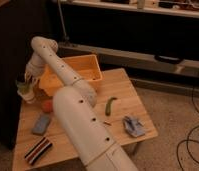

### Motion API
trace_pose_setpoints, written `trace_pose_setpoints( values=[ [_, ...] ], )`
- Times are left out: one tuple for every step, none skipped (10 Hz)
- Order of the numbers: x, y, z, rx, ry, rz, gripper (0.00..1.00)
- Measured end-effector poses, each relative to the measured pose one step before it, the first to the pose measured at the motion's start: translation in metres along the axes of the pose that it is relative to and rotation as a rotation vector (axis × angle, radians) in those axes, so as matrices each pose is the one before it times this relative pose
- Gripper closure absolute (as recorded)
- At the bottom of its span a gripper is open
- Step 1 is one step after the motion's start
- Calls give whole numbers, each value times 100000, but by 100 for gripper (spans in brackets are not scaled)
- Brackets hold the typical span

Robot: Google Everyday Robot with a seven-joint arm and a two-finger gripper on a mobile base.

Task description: Stack cups on top of each other

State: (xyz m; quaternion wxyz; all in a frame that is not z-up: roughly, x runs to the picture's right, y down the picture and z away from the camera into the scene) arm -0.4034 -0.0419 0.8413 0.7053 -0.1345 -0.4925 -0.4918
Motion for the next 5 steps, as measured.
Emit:
trace_pose_setpoints(
  values=[
    [-15,-102,223,220,-177,56,20],
    [-32,-84,165,169,-66,-69,20],
    [-47,-98,15,193,53,-120,20],
    [-29,-87,-40,471,-40,-29,20],
    [-111,-138,-197,2253,-633,27,20]
  ],
)
